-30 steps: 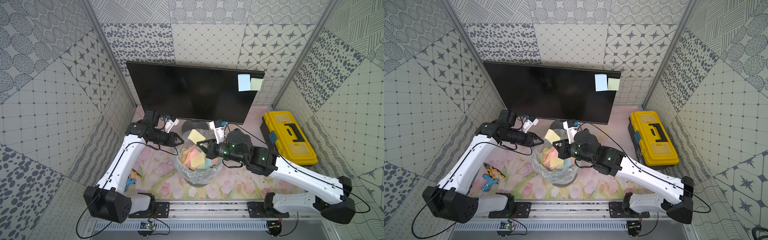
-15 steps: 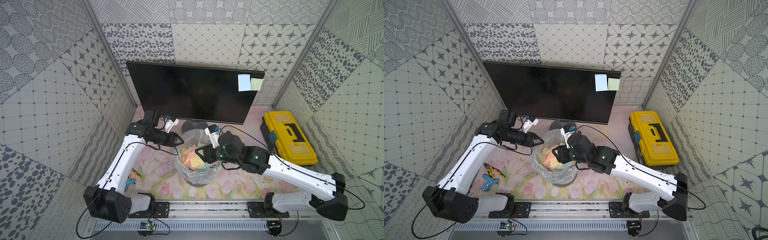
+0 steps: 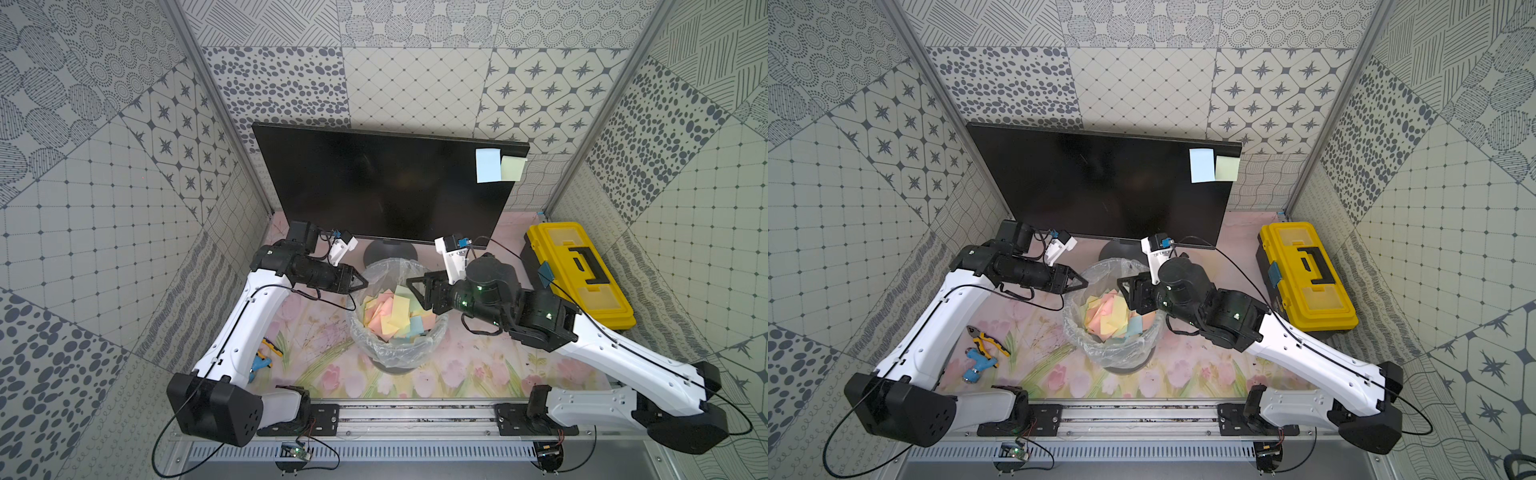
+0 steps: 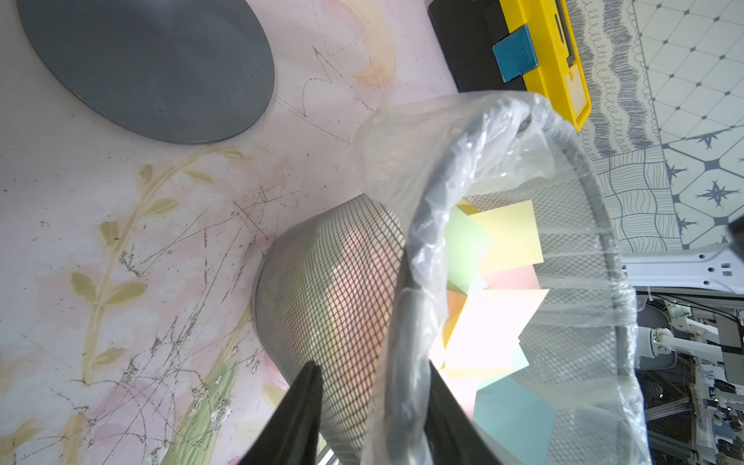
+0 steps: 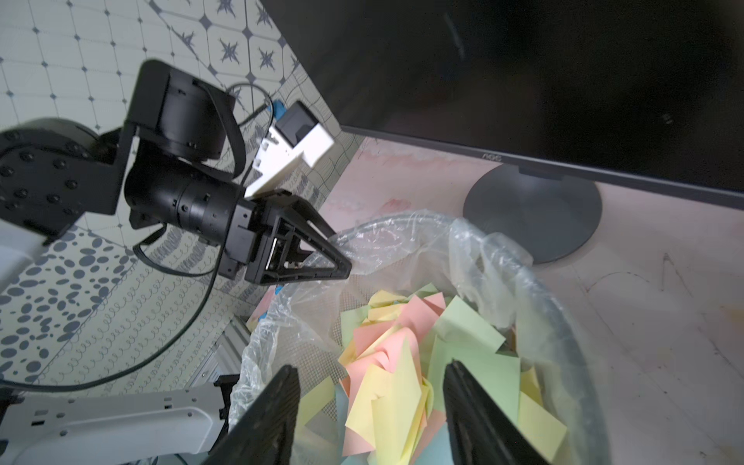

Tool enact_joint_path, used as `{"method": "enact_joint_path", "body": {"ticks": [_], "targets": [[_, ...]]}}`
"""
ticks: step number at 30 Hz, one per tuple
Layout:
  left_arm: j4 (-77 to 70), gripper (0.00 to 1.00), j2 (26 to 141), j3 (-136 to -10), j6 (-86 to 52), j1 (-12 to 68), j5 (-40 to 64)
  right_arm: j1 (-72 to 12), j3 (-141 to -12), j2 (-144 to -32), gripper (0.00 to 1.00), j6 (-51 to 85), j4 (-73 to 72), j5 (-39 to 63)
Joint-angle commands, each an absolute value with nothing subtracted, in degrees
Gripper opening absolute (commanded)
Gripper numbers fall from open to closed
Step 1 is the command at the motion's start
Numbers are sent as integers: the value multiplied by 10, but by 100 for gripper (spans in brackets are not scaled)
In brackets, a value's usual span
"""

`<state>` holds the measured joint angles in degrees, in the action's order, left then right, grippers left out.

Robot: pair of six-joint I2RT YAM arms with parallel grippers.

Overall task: Remove the sticky note from the monitor
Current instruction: Place the sticky note in the trash bin, then tear off the sticky note from the monitor.

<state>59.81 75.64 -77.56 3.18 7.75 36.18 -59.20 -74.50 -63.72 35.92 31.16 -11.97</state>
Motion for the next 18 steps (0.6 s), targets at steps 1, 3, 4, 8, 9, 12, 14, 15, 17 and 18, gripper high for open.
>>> {"method": "enact_joint_path", "body": {"ticks": [1,3,4,8,9,12,14,15,17,18], "targets": [[610,42,756,-782,40,77,365,-524,-736,-577,57,421,295,-140],[610,42,755,-782,39,76,365,-468,-707,-553,56,460,263,-106],[610,42,756,-781,40,76,365,-448,-695,-544,57,477,246,-97],[610,42,754,-780,40,77,365,-383,-683,-542,57,534,200,-93],[610,42,755,-782,40,77,365,-371,-687,-545,57,544,188,-92],[611,42,756,-783,40,76,367,-335,-709,-572,57,555,148,-67],[611,42,755,-783,40,76,367,-316,-733,-593,57,557,139,-56],[611,42,756,-782,40,77,367,-307,-743,-605,57,558,137,-52],[610,42,755,-782,40,77,367,-293,-755,-622,57,567,117,-42],[610,42,754,-780,40,77,367,-287,-756,-628,56,572,103,-37]]}}
